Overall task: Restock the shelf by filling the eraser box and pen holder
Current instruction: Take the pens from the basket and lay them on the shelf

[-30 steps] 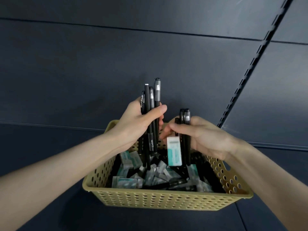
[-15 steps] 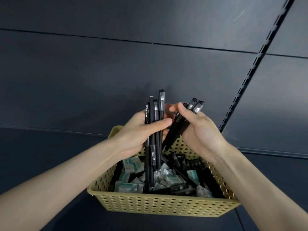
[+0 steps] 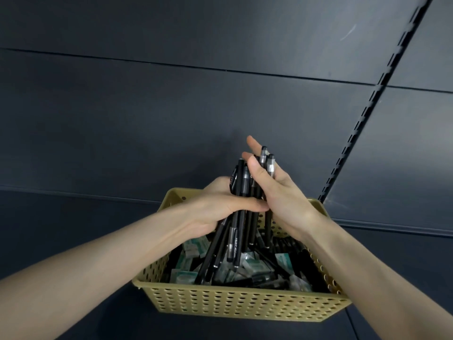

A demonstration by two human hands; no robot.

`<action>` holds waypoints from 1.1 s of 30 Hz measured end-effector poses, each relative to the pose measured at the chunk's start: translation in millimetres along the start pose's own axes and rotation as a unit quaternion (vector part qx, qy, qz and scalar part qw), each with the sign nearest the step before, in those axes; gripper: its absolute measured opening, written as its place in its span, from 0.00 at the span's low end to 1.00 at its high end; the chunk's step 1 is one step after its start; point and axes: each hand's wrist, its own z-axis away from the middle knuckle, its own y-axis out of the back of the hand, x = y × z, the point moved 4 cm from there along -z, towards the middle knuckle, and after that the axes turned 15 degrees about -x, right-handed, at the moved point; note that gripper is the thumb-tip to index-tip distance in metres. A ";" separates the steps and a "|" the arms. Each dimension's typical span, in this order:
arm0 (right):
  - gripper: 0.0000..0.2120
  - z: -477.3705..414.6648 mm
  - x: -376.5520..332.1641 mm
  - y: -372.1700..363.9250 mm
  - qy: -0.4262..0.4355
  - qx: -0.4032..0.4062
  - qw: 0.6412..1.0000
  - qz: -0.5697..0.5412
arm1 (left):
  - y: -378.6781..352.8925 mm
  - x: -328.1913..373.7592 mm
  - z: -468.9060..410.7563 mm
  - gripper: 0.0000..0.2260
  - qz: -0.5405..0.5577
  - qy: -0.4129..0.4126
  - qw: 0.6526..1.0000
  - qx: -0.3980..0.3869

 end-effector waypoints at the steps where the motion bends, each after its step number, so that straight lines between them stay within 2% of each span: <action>1: 0.28 0.1 0.5 0.8 -0.003 0.001 1.000 -0.010 | -1.0 -0.8 -0.3 0.09 0.002 -0.002 1.000 -0.003; 5: 0.27 0.8 4.6 6.2 -0.005 0.012 0.997 -0.071 | -3.4 -2.3 -0.6 0.12 -0.005 -0.013 1.000 0.001; 8: 0.33 0.9 10.5 9.9 -0.036 -0.010 0.998 -0.045 | -4.0 -1.7 0.8 0.09 -0.007 -0.005 1.000 -0.004; 10: 0.32 1.5 12.7 12.5 -0.064 -0.034 0.995 -0.071 | -3.3 0.0 2.6 0.06 -0.013 -0.002 1.000 -0.008; 12: 0.29 4.1 10.1 12.9 -0.071 -0.074 0.990 -0.096 | 1.0 4.1 4.9 0.05 0.000 -0.009 1.000 0.003; 16: 0.34 11.9 13.9 -0.4 -0.138 -0.202 0.962 -0.123 | 15.2 16.3 5.9 0.06 0.101 -0.068 0.990 0.073; 19: 0.18 14.8 15.1 -14.9 -0.166 -0.272 0.944 -0.083 | 16.8 22.1 2.0 0.03 0.091 -0.095 0.985 0.112; 21: 0.14 15.4 13.3 -18.0 -0.168 -0.261 0.945 -0.105 | 11.9 25.3 0.3 0.04 0.067 -0.111 0.986 0.108; 23: 0.13 15.8 16.2 -17.5 -0.183 -0.254 0.940 -0.134 | 9.1 28.1 0.4 0.06 0.049 -0.131 0.984 0.108; 27: 0.24 20.7 25.1 -22.7 -0.266 -0.293 0.909 -0.129 | 13.0 39.5 1.1 0.09 0.029 -0.178 0.976 0.119; 29: 0.28 19.7 26.5 -22.4 -0.274 -0.284 0.907 -0.149 | 13.7 45.0 0.6 0.10 0.016 -0.196 0.974 0.116; 30: 0.26 18.5 26.2 -21.7 -0.269 -0.276 0.910 -0.149 | 13.5 46.3 0.1 0.10 0.014 -0.201 0.973 0.112; 33: 0.11 16.3 25.7 -19.8 -0.239 -0.263 0.927 -0.122 | 15.4 46.9 -1.9 0.12 0.008 -0.205 0.973 0.102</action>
